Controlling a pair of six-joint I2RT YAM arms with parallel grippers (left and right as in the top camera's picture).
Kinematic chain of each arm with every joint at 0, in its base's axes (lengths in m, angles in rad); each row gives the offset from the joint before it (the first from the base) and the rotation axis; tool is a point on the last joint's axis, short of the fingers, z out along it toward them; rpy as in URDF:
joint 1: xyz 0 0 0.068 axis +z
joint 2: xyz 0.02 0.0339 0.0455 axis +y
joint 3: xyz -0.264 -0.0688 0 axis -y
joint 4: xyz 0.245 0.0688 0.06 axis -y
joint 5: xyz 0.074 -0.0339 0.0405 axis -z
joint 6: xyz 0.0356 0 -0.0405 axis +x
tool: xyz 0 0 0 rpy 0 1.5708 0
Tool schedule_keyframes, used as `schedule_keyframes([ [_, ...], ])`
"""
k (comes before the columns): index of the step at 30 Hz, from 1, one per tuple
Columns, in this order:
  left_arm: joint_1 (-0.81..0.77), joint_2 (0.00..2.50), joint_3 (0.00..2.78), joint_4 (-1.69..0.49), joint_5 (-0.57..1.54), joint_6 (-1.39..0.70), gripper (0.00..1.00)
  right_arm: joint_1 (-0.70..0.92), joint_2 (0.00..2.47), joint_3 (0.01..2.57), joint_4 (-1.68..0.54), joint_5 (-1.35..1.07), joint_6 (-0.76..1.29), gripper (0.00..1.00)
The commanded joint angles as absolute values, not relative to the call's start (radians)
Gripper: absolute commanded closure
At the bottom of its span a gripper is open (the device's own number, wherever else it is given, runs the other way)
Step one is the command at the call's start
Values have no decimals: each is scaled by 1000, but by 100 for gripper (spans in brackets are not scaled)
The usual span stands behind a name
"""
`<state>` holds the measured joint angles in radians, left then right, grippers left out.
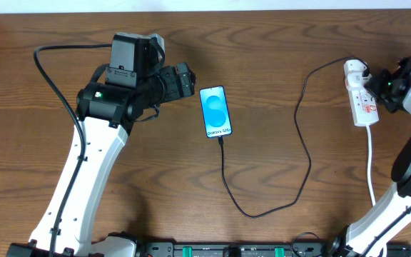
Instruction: Plug charger to phone and switch on socket
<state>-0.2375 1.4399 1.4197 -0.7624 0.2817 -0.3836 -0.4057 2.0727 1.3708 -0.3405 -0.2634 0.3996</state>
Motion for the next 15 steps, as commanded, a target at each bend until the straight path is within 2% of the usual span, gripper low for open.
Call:
schedule_keyframes([
  [1,-237,1437,1425,-767,268,-363,7,-366,2090,1340,-370,-674,209,99],
  [5,-237,1437,1425,-767,268,-363,7,-402,2060,1342,-375,-741,132,99],
  [15,-237,1437,1425,-767,268,-363,7,-416,2053,1341,-379,-733,133,99],
])
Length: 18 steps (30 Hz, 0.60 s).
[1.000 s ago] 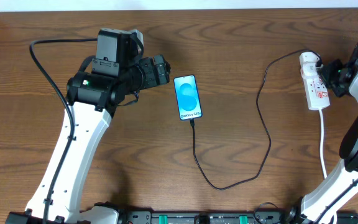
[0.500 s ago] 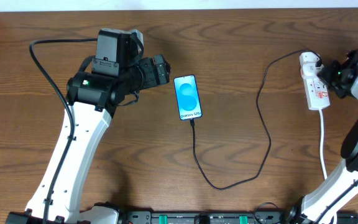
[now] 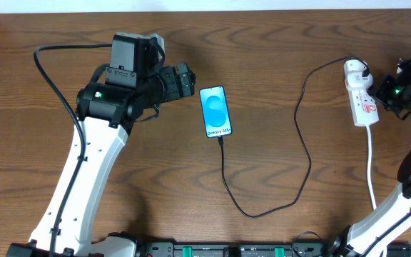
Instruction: Plug charger to phone and switch on socket
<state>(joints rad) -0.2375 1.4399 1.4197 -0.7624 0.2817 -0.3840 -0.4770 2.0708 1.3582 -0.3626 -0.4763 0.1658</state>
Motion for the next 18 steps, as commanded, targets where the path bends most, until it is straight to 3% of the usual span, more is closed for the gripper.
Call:
schedule_keyframes([
  [1,-237,1437,1425,-767,268,-363,7,-415,2053,1341,-382,-730,133,99],
  [18,-237,1437,1425,-767,268,-363,7,-405,2043,1342,-367,-565,239,99],
])
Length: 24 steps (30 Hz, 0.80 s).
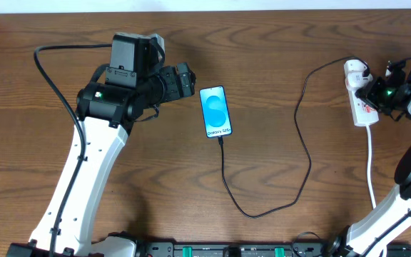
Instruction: Plug charger to phone and switch on socket
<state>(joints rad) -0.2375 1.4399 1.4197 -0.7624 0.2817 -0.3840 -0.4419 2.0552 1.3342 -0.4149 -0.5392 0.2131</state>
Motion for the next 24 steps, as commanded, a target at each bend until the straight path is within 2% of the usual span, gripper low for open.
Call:
schedule_keyframes([
  [1,-237,1437,1425,-767,268,-363,7,-412,2034,1342,-371,-558,239,99],
  [10,-237,1437,1425,-767,268,-364,7,-477,1898,1342,-369,-510,295,99],
  [24,-237,1437,1425,-767,268,-363,7,-464,1900,1341,-375,-340,337,99],
])
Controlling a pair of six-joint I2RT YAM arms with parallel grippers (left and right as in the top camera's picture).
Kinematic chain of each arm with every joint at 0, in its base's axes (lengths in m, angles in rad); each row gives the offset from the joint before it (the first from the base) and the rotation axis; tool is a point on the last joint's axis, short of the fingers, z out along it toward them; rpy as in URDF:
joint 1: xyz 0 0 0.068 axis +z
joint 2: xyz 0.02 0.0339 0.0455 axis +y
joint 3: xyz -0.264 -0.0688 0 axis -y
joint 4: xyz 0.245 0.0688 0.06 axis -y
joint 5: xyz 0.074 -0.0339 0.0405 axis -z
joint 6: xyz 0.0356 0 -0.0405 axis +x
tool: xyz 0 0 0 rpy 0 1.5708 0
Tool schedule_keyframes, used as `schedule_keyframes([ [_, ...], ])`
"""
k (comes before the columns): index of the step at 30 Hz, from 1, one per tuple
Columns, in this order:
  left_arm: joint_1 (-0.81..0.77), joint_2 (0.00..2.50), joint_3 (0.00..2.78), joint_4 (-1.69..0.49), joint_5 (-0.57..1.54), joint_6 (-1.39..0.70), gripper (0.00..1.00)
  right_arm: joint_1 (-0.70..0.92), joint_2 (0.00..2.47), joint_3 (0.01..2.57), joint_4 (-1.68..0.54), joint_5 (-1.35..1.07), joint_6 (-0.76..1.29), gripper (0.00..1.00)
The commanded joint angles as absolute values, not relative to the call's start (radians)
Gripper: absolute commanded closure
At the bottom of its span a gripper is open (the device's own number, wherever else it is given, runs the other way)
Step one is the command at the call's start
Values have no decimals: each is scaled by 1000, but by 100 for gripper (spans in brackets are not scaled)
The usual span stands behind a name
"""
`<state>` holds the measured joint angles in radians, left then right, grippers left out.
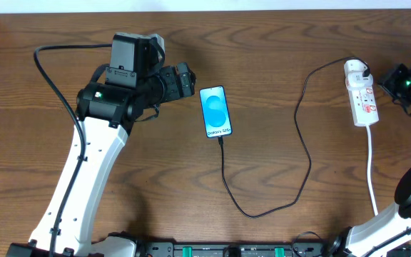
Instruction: Plug charger to phone and switch on socket
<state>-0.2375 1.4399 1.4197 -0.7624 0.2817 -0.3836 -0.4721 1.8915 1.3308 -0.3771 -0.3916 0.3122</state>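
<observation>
The phone [215, 112] lies face up mid-table with its screen lit blue. A black charger cable [262, 212] enters its lower end, loops toward me and runs up to a plug in the white socket strip [363, 101] at the right. My right gripper [387, 80] hovers just right of the strip, apart from it, its dark fingertips together with nothing in them. My left gripper [190, 80] rests beside the phone's upper left corner; its fingers are too dark to read. The strip's switch state cannot be made out.
The strip's white lead [372, 164] runs down the right side toward the table's front edge. My left arm [84, 164] slants across the left half. The black cable loop lies between the phone and the strip.
My right gripper was over the right side of the socket strip; now it sits further right, off the strip. Phone, cable and left arm are where they were.
First my right gripper was against the strip's right side. Then it stood a little to the right of it. Then it was back on the strip, and now it is off to the right. The phone stayed plugged in and lit throughout.
</observation>
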Motion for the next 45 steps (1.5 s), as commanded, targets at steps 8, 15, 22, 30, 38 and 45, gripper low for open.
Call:
schedule_keyframes([
  [8,-237,1437,1425,-767,268,-363,7,-464,1949,1341,-351,-353,344,99],
  [15,-237,1437,1425,-767,268,-363,7,-463,2032,1341,-305,-403,329,99],
  [22,-237,1437,1425,-767,268,-363,7,-463,2061,1341,-272,-448,329,99],
  [30,-237,1437,1425,-767,268,-363,7,-461,2061,1341,-281,-448,329,99],
  [38,-237,1437,1425,-767,268,-363,7,-424,2125,1341,-270,-448,336,99],
  [45,-237,1437,1425,-767,268,-363,7,-413,2171,1341,-270,-455,344,99],
])
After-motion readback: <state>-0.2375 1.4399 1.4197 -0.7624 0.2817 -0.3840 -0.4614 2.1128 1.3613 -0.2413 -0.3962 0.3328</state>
